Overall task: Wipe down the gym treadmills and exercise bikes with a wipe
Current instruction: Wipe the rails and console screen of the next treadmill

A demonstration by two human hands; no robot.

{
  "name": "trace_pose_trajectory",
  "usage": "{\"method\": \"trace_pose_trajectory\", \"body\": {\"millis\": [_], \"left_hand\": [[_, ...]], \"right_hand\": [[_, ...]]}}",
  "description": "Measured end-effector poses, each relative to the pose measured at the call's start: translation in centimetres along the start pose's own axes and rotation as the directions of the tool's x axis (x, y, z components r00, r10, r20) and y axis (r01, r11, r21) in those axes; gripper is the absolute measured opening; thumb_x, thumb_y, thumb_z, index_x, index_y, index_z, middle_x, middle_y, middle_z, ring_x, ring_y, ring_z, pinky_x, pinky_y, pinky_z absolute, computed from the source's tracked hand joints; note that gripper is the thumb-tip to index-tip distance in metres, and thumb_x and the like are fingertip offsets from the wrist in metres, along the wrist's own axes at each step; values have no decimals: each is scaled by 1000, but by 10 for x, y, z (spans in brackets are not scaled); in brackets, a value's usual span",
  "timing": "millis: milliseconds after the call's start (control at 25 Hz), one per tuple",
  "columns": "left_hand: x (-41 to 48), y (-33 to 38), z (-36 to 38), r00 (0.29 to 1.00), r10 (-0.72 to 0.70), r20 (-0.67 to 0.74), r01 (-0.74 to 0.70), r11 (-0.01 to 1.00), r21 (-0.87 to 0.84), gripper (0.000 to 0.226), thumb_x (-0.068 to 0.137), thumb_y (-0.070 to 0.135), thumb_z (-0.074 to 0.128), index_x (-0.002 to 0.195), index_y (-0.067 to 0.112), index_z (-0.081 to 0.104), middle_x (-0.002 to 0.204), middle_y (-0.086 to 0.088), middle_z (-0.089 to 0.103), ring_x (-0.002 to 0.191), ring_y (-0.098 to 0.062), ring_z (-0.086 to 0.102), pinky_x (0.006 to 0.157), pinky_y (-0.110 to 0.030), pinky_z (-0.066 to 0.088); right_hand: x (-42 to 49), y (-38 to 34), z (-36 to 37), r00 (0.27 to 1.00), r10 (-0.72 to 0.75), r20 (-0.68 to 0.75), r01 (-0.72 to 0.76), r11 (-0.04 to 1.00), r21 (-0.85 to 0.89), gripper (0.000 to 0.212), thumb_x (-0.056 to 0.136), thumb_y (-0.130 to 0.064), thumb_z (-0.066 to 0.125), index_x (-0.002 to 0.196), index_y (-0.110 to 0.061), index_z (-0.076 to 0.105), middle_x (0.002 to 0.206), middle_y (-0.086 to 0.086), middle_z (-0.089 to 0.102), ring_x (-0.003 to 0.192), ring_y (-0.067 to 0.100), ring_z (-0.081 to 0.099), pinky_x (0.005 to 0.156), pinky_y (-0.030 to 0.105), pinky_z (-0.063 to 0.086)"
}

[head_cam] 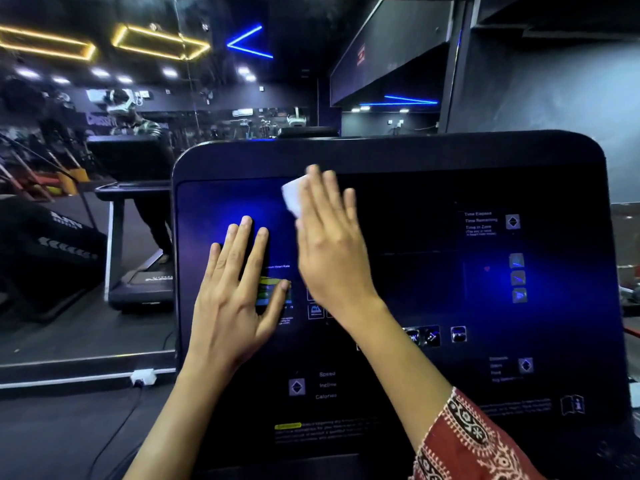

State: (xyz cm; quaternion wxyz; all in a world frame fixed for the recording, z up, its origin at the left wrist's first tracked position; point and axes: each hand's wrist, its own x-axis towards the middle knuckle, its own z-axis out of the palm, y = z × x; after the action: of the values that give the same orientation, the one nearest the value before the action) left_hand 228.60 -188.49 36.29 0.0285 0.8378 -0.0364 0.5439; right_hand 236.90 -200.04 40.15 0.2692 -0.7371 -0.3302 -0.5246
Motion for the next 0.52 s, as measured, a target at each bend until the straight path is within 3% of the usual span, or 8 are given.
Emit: {"method": "trace_pose_trajectory", "body": {"millis": [80,200,360,520], "left_hand": [[-4,-4,-1,1000,10,3,-10,1000,-5,62,91,37,46,140,-1,41,150,-20,32,141,-29,23,116,-37,13],[-9,-6,-2,1000,15,4,-14,1000,-3,60,92,36,45,140,0,41,150,-19,31,141,-29,24,117,-37,13],[-15,-3,0,1000,5,-1,-5,1000,-29,61,91,33,46,140,-1,40,150,-20,31,141,-29,22,117,-36,11],[-26,6,3,1000,-7,4,7,999,-34,60,91,33,46,140,-1,40,150,-21,31,142,-29,21,117,-37,11]], "right_hand": [[3,3,1,993,-116,36,118,991,-59,46,95,-13,40,138,0,46,147,14,42,139,30,36,116,46,12],[14,7,-4,994,96,-43,-100,992,-79,47,95,-14,40,140,-1,45,149,12,41,140,32,32,116,49,5],[-23,-1,-8,972,-197,125,205,977,-55,48,94,-13,45,142,-6,43,150,8,40,141,26,32,116,47,12],[-47,22,-28,984,178,12,-178,984,4,47,99,-12,35,144,-1,36,153,14,31,144,29,19,119,43,5]]}}
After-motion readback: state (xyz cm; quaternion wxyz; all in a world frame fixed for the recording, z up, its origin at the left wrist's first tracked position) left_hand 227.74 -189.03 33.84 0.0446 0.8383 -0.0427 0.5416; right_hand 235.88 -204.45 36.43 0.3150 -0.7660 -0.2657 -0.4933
